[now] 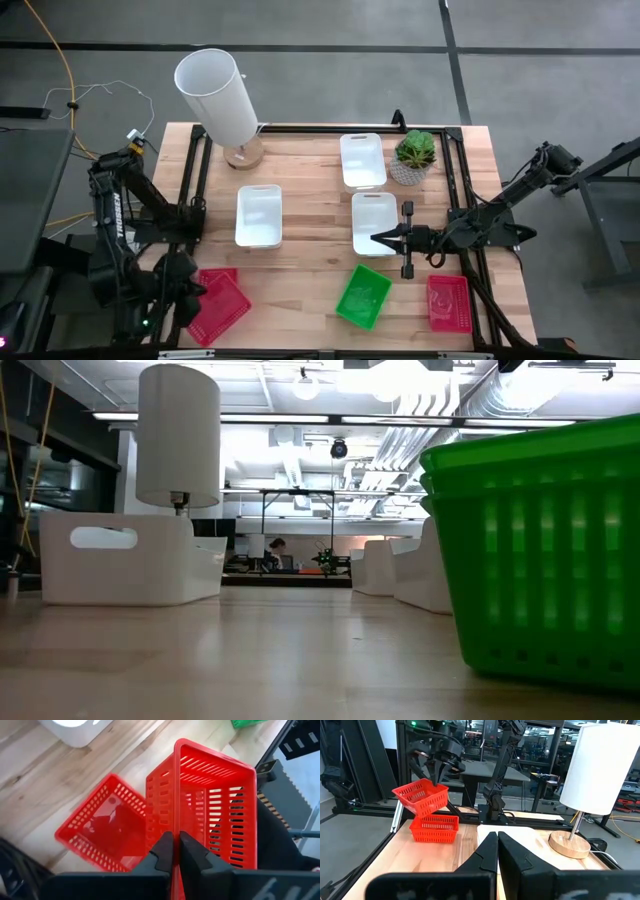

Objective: Stack baskets by color
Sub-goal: Stack the middle red bin on the left red bin

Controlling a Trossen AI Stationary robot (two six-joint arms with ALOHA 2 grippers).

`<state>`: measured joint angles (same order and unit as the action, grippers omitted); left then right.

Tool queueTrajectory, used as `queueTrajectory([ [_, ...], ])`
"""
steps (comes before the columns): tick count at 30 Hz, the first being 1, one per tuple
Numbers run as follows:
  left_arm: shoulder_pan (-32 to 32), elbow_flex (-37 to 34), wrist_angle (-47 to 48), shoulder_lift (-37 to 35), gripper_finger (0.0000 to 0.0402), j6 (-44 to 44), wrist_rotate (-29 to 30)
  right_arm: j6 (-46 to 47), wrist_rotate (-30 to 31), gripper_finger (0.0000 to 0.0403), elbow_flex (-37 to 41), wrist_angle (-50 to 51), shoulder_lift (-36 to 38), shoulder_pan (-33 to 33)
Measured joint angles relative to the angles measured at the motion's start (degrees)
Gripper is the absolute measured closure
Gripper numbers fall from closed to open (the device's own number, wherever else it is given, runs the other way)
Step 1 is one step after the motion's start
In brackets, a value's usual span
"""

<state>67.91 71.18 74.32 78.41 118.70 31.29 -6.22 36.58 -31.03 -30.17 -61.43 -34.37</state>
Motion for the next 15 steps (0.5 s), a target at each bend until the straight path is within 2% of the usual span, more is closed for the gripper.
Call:
queueTrajectory([
  [8, 5.6, -0.1, 5.5, 1.2, 0.0401, 9.8, -0.3, 0.2, 0.0, 0.0403, 0.0, 0.3, 0.0, 0.0],
  [15, 6.8, -0.1, 5.2, 3.4, 0.0401, 10.9, -0.6, 0.4, 0.0, 0.0403, 0.0, 0.4, 0.0, 0.0],
])
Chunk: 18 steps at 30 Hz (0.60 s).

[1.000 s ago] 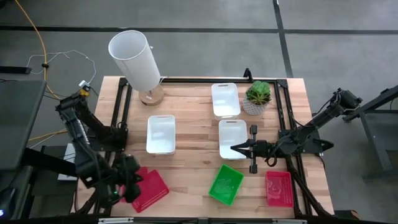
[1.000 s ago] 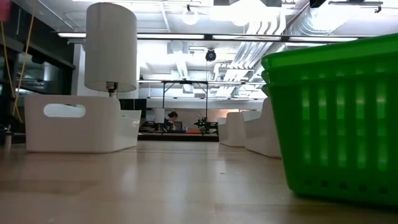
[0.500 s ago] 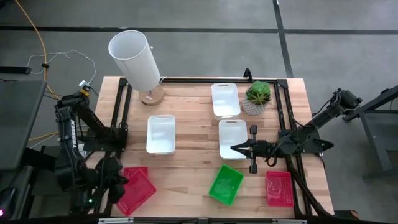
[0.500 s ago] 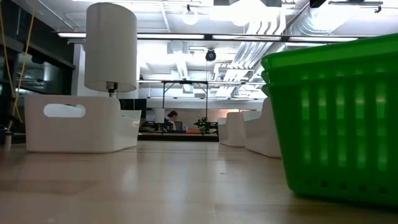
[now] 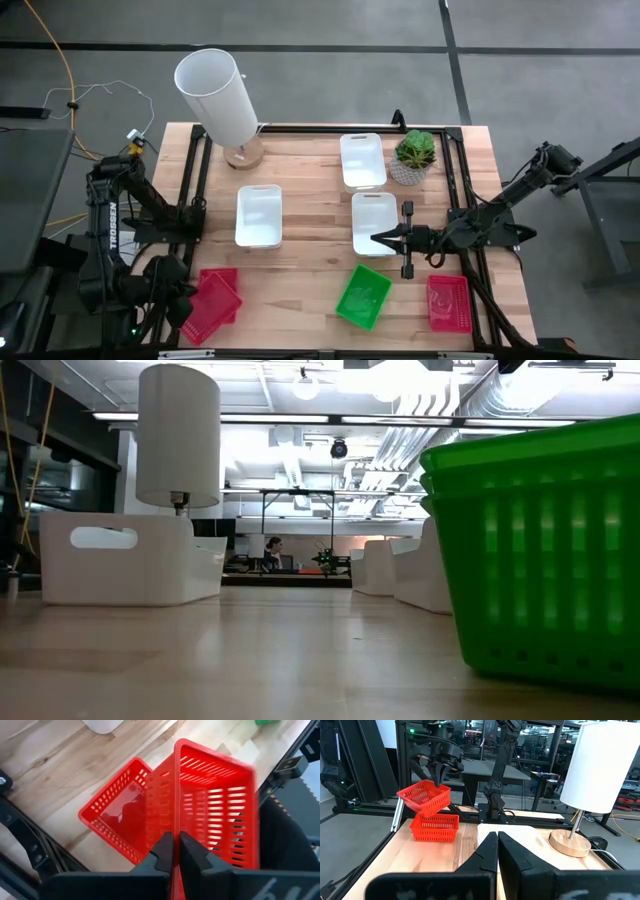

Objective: Stack baskets by color
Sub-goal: Stack the middle red bin on the left red bin

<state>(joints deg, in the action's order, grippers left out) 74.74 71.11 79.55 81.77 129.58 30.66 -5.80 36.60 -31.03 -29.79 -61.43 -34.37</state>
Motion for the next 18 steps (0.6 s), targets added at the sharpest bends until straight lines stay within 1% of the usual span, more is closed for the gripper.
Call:
queueTrajectory([
  [7, 0.1, 0.1, 0.4, 1.0, 0.0401, 0.3, -3.0, 0.0, 0.0, 0.0403, 0.0, 0.0, 0.0, 0.0],
  [14, -0.6, 0.2, 1.2, 1.4, 0.0401, 0.8, -3.0, 1.5, 0.0, 0.0403, 0.0, 0.4, 0.0, 0.0],
  [18, -2.6, -0.2, 1.7, 4.6, 0.0401, 1.2, -3.1, 1.5, 0.0, 0.0403, 0.0, 0.5, 0.0, 0.0],
])
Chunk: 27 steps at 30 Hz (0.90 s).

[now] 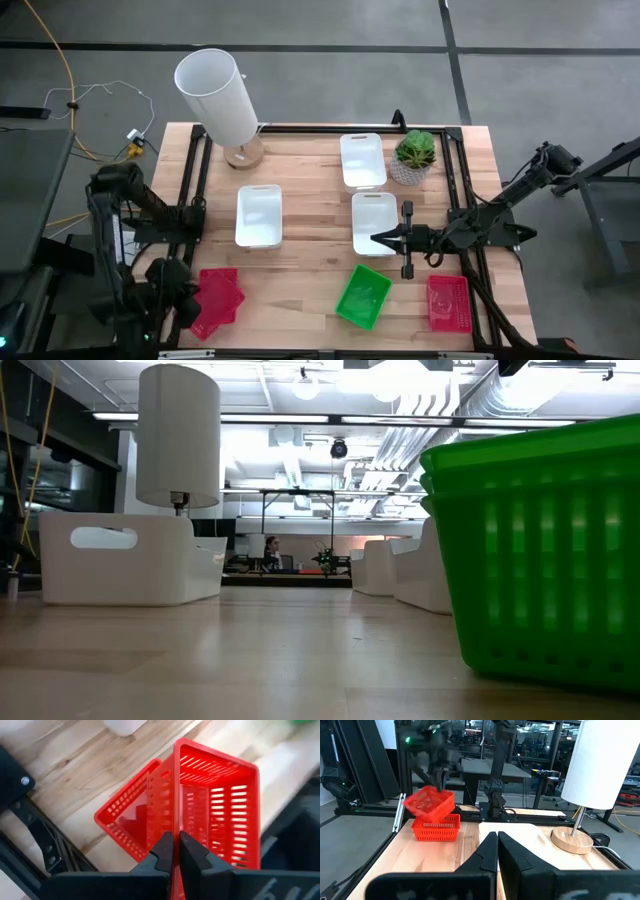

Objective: Stack baskets by color
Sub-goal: Stack the middle red bin on the left red bin

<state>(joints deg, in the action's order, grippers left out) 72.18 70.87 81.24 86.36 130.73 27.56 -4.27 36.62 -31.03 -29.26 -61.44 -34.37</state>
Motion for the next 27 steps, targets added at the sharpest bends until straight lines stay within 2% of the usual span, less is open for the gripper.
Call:
queueTrajectory([
  [6, -0.7, 0.1, -0.4, 3.8, 0.0401, 0.0, -1.4, 0.0, 0.0, 0.0403, 0.0, 0.3, 0.0, 0.2],
  [17, -1.9, 0.2, -0.7, 3.8, 0.0401, 0.0, -1.0, 0.9, 0.0, 0.0403, 0.0, 0.4, -0.4, 0.6],
  [21, -2.1, 2.1, 2.4, 3.6, 0.0401, -0.2, 1.4, 0.9, 0.0, 0.0403, 0.0, 0.8, -0.4, 0.6],
  [27, -2.1, 6.2, 7.5, 3.6, 0.0401, -0.3, 1.0, 0.9, 0.0, 0.0403, 0.0, 0.8, -0.4, 0.6],
])
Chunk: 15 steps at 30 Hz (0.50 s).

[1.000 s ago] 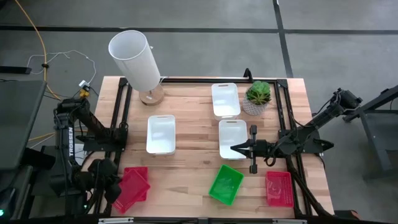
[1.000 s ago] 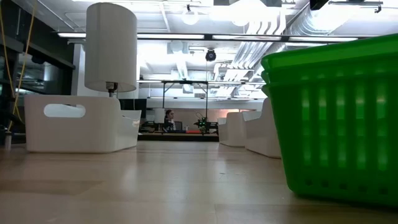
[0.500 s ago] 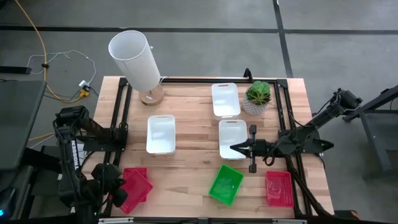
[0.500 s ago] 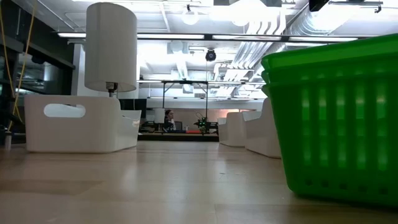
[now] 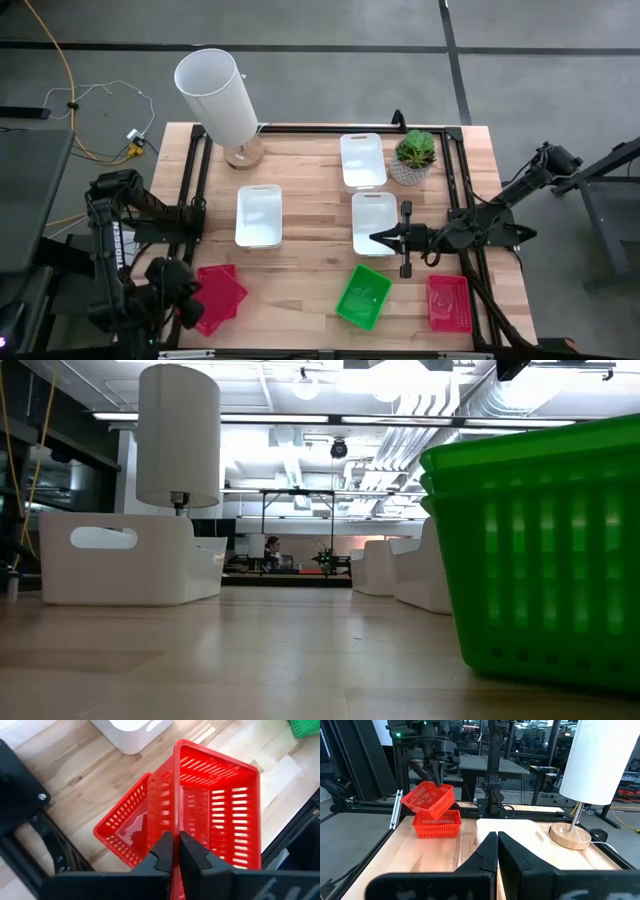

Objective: Stack baskets by color
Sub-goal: Stack the middle red bin on the left red bin

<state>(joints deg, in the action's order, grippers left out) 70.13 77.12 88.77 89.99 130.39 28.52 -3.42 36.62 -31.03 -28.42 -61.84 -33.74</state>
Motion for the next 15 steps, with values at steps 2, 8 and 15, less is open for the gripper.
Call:
queueTrajectory([
  [2, 0.0, 1.1, 1.0, -0.1, 0.0401, 0.0, -1.0, 0.0, 0.0, 0.0403, 0.0, 0.0, 0.0, 0.0],
  [8, 0.0, 1.4, 1.1, -0.3, 0.0401, -2.0, -9.1, 0.0, 0.0, 0.0403, 0.0, 0.0, 0.0, 0.0],
  [15, -0.1, 1.4, 1.2, -0.3, 0.0401, -1.8, -11.3, 0.0, 0.0, 0.0403, 0.0, 0.0, 0.0, 0.0],
])
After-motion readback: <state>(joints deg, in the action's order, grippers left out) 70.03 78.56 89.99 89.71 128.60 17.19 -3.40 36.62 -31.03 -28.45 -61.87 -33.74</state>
